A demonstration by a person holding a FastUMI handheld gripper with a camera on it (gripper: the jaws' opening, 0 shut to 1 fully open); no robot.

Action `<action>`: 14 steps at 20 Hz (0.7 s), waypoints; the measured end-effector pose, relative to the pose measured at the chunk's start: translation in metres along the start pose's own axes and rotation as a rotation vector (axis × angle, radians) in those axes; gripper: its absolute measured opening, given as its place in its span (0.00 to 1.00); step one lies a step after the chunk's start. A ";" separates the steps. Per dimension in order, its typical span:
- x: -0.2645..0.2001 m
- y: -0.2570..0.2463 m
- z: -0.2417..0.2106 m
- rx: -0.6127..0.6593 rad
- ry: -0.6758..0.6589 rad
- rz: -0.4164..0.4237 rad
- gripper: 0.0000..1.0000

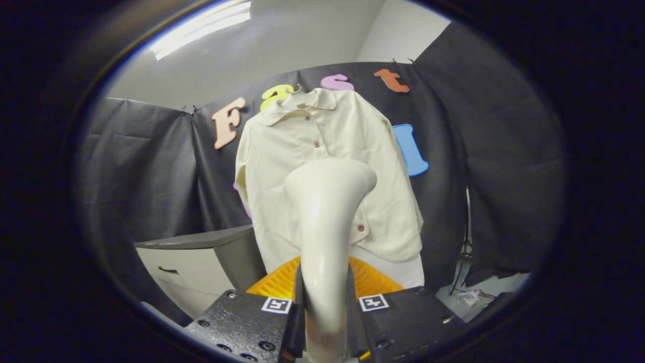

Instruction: Iron the clothes twice with a garment steamer, once on the left side and once on the right side.

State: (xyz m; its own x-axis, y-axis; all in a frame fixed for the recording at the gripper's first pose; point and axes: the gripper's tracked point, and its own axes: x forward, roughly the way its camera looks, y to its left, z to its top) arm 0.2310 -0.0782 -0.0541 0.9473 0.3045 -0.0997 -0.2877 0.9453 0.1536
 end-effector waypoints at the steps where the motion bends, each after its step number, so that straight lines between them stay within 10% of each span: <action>1: -0.001 0.010 0.003 -0.004 -0.005 0.001 0.34; 14: -0.034 0.144 0.048 -0.124 -0.034 0.020 0.34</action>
State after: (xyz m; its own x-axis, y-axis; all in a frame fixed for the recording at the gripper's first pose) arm 0.1642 0.0424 0.0187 0.9449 0.3209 -0.0646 -0.3194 0.9471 0.0323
